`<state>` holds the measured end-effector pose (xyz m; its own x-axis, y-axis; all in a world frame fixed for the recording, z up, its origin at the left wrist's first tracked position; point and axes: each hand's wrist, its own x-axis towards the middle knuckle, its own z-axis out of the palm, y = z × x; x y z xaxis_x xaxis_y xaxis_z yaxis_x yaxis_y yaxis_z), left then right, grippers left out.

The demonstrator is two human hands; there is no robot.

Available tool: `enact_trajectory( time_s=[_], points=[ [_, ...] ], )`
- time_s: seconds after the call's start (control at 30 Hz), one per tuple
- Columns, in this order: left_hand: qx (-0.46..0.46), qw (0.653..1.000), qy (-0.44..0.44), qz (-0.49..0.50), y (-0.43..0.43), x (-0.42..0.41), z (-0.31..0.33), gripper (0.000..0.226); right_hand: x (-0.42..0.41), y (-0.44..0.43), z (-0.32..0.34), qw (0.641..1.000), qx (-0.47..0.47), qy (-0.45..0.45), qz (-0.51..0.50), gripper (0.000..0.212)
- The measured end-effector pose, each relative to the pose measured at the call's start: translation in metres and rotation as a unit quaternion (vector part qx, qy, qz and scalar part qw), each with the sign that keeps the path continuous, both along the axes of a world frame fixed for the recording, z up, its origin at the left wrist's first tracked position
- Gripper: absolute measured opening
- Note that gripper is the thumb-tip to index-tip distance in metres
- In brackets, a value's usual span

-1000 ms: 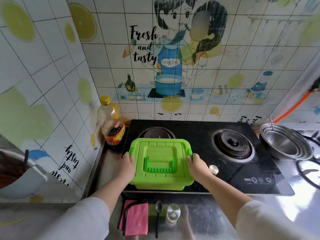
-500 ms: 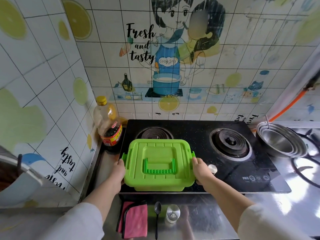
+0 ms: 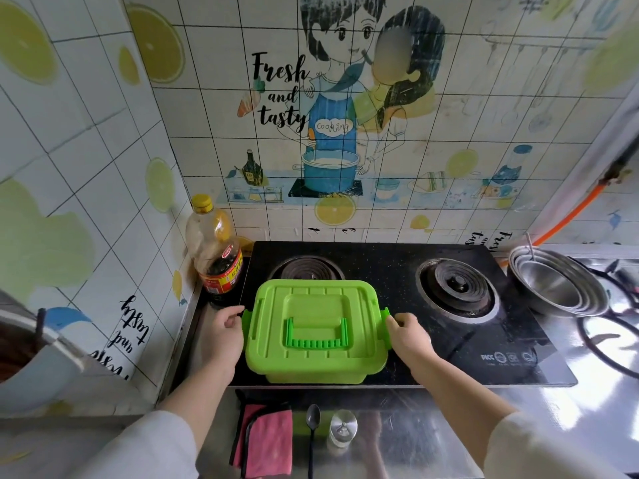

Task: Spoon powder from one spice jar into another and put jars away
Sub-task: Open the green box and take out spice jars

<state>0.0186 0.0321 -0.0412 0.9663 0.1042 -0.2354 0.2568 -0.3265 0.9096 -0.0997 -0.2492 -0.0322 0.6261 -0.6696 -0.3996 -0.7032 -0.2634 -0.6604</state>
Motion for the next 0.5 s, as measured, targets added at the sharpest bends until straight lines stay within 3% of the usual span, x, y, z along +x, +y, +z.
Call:
enact_trajectory(
  time_s=[0.17,0.33,0.47,0.5],
  points=[
    [0.195,0.973,-0.088,-0.082,-0.002,0.000,0.016,0.031,-0.001,0.000,0.012,0.988,-0.143,-0.028,0.045,0.040],
    [0.215,0.963,-0.072,-0.145,-0.007,-0.006,0.032,0.024,-0.002,0.005,0.021,0.963,-0.218,0.076,0.142,0.039],
    [0.246,0.952,-0.036,-0.178,-0.005,-0.011,0.036,0.013,-0.009,0.007,0.020,0.954,-0.223,0.105,0.170,0.038],
    [0.258,0.948,-0.023,-0.182,-0.005,-0.012,0.036,0.021,-0.011,0.008,0.019,0.953,-0.224,0.110,0.174,0.038]
  ],
)
